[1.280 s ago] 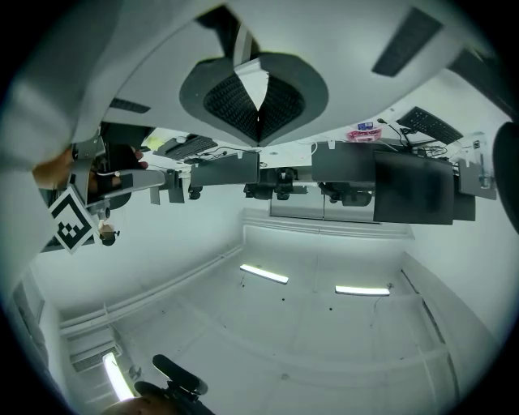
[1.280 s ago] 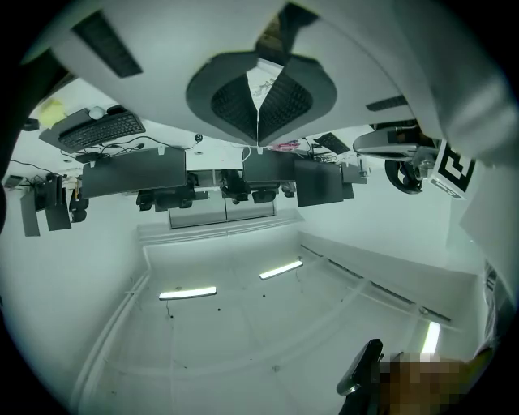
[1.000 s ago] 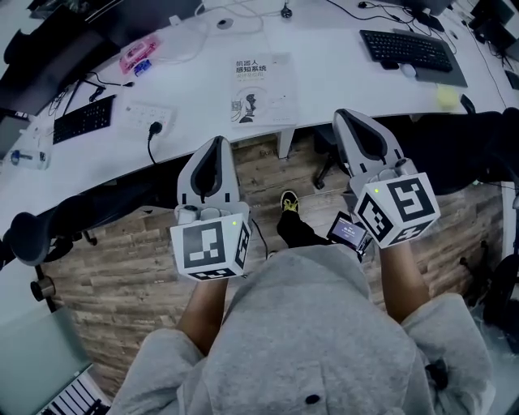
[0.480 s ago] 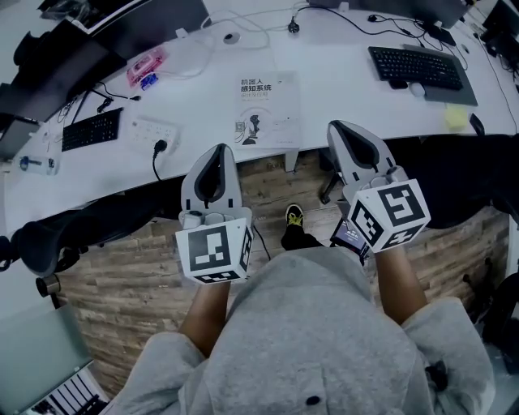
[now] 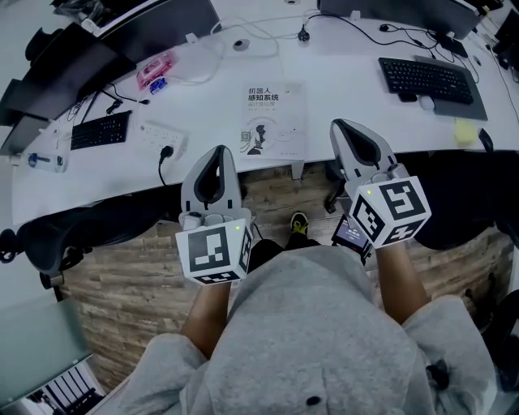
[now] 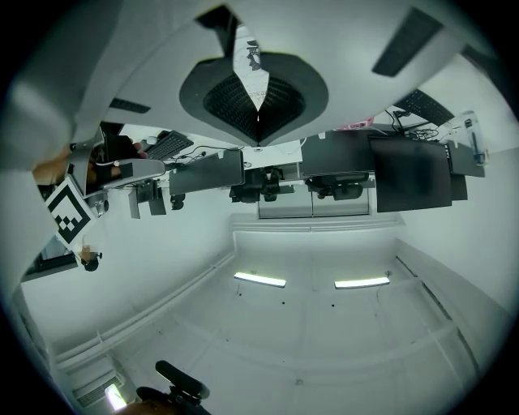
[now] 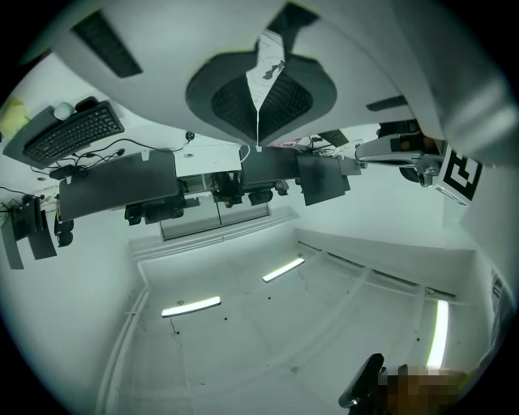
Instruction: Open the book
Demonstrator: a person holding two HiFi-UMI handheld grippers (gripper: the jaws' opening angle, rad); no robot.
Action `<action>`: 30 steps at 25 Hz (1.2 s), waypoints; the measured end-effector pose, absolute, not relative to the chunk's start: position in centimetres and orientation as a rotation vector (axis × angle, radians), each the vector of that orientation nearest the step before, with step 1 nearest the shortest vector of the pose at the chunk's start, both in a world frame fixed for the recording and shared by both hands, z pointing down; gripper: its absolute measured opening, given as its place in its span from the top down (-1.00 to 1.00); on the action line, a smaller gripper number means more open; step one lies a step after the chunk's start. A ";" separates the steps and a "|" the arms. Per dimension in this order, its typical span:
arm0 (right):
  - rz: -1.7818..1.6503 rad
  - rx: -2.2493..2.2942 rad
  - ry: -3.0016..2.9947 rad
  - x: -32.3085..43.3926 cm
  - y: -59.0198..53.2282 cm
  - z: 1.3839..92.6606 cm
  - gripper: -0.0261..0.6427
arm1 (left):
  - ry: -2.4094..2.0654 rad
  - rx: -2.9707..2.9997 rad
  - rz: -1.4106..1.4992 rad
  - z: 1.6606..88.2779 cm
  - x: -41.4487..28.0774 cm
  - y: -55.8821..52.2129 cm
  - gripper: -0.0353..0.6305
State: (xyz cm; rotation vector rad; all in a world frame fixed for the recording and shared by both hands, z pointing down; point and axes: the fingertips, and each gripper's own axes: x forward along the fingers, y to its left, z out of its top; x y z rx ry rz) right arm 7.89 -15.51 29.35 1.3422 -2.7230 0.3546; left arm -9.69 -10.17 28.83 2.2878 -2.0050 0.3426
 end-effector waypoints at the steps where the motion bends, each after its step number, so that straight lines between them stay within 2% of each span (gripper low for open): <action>1: 0.359 1.340 -2.725 7.9 -15.6 29.4 0.84 | -2.008 2.287 0.343 28.8 -9.7 -10.2 0.87; 18: 0.380 1.300 -2.721 6.9 -16.5 30.1 0.84 | -2.030 2.275 0.318 28.3 -10.0 -11.2 0.87; 30: 0.561 1.375 -2.573 6.5 -18.7 36.0 0.84 | -1.934 2.239 0.397 31.9 -12.0 -14.1 0.87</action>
